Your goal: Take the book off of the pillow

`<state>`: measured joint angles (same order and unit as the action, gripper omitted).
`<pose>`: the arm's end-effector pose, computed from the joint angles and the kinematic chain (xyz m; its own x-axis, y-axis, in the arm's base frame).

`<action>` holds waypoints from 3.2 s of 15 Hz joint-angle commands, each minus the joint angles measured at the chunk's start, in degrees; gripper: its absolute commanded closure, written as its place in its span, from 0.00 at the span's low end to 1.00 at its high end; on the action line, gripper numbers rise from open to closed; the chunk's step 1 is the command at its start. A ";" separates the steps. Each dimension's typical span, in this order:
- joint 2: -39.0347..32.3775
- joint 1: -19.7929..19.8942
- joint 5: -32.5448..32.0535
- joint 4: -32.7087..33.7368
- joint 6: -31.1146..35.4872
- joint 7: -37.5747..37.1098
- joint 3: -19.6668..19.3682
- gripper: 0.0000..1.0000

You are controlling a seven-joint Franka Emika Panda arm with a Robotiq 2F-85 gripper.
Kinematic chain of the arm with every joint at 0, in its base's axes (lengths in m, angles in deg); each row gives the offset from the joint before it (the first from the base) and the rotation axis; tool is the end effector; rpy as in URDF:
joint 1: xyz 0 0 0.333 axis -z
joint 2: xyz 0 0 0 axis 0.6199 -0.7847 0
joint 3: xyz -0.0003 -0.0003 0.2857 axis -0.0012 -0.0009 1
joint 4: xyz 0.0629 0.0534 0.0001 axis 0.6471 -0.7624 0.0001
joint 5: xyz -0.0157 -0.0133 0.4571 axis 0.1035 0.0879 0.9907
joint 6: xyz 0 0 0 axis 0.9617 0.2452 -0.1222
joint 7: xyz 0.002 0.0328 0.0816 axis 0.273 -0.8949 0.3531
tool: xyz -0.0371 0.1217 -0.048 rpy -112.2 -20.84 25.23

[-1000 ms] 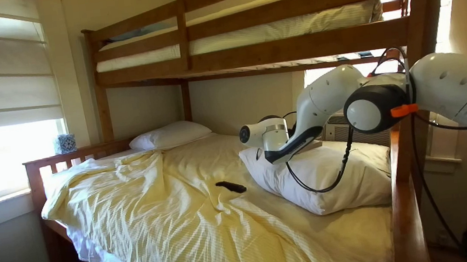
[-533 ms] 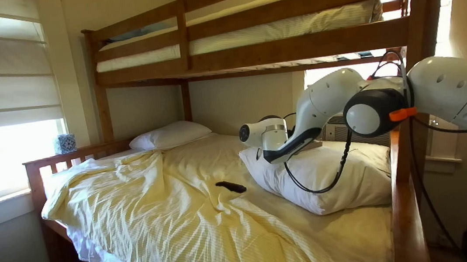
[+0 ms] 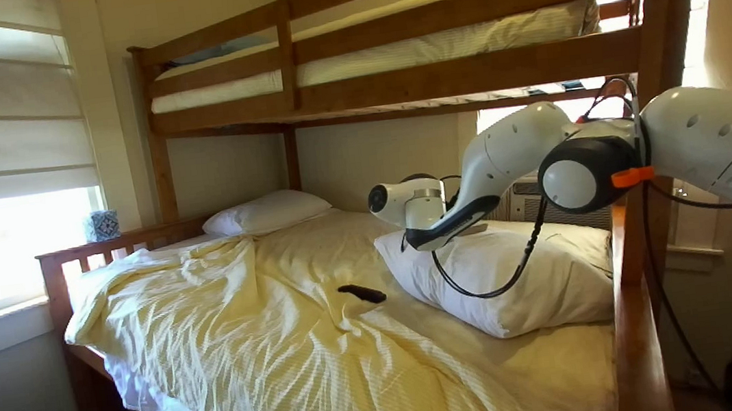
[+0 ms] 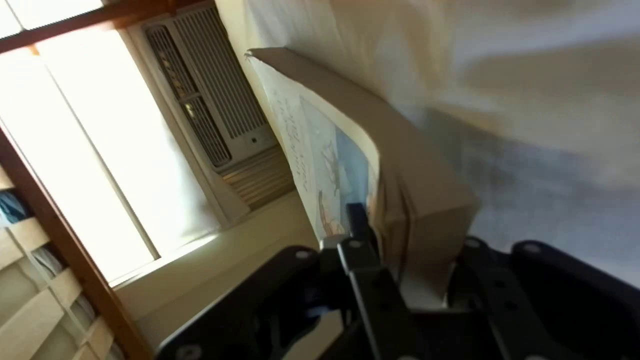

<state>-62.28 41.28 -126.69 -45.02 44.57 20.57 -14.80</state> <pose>0.8207 -0.2293 0.2092 0.9287 -0.0549 0.3666 -0.3561 -0.4072 0.8411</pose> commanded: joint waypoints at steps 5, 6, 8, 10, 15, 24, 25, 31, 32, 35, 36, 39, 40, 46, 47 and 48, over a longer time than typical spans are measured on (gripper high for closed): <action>7.14 -6.16 0.90 -3.61 17.03 2.90 2.96 0.94; 7.96 -6.90 1.24 -4.20 19.28 3.75 3.74 0.94; 9.66 -7.59 2.30 -5.80 24.05 6.60 5.50 0.94; 10.19 -7.40 3.72 -6.85 29.43 10.36 6.93 0.94; 9.64 -2.48 11.64 -10.48 45.57 25.38 10.56 0.94; 5.73 -3.77 19.87 -7.87 44.70 32.55 11.35 0.94; 4.58 -3.49 22.59 -6.93 44.06 36.80 13.20 0.94; -5.96 -4.32 32.66 6.23 29.20 58.94 23.65 0.94; -7.41 -5.06 34.77 8.71 26.11 61.49 23.34 0.94; -11.26 -6.26 42.86 14.95 20.64 70.96 23.80 0.94; -12.16 -6.13 45.31 16.33 19.30 73.88 24.79 0.49; -14.22 -5.13 53.14 19.30 19.19 81.29 28.55 0.35; -15.10 -4.81 55.99 20.51 19.82 83.82 30.29 0.29; -16.50 -3.25 63.32 24.57 24.88 93.78 41.03 0.00; -16.22 -3.22 63.37 24.97 26.65 93.86 41.75 0.00; -15.28 -3.70 61.42 24.98 28.41 91.46 39.62 0.00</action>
<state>-76.71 38.22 -65.34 -23.80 69.40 111.74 24.63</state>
